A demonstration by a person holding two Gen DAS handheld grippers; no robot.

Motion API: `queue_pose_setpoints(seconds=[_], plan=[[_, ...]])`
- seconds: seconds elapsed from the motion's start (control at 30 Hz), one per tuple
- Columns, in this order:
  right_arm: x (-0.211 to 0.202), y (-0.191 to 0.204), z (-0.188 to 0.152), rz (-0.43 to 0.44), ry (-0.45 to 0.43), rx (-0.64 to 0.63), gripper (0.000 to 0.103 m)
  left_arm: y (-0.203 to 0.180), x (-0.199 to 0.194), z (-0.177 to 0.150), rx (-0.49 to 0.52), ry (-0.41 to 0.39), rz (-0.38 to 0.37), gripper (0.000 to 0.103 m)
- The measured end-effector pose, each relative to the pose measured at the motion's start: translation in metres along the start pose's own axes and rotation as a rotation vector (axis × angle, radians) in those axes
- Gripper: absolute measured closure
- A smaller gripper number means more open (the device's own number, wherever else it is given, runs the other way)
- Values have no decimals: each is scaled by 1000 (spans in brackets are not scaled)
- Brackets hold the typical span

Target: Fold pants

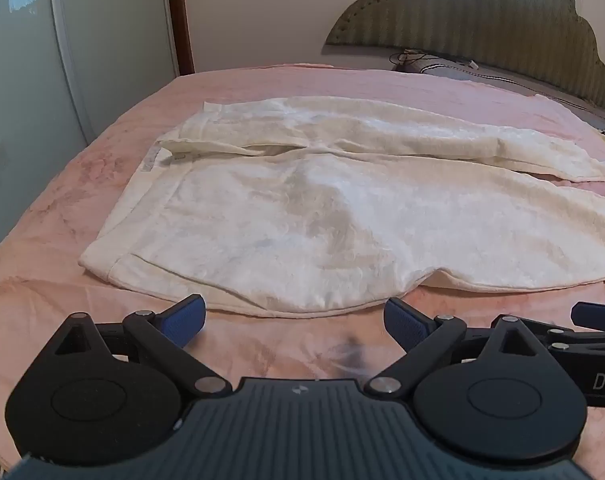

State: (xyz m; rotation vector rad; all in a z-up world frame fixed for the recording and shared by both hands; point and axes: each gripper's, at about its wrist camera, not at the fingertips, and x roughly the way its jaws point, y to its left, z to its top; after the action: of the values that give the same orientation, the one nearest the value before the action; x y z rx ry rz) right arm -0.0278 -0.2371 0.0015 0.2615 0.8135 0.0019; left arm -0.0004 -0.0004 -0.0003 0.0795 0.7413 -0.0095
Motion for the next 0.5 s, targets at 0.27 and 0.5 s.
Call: queue_pose_setpoints(seconds=[0.27,0.5], plan=[[-1,-6,-1,10,12,2,0,1,-2,0,-6,17,-8,5],[0,-5,-1,-2,20,5,0,-3,1,-1,0,30,-6,5]])
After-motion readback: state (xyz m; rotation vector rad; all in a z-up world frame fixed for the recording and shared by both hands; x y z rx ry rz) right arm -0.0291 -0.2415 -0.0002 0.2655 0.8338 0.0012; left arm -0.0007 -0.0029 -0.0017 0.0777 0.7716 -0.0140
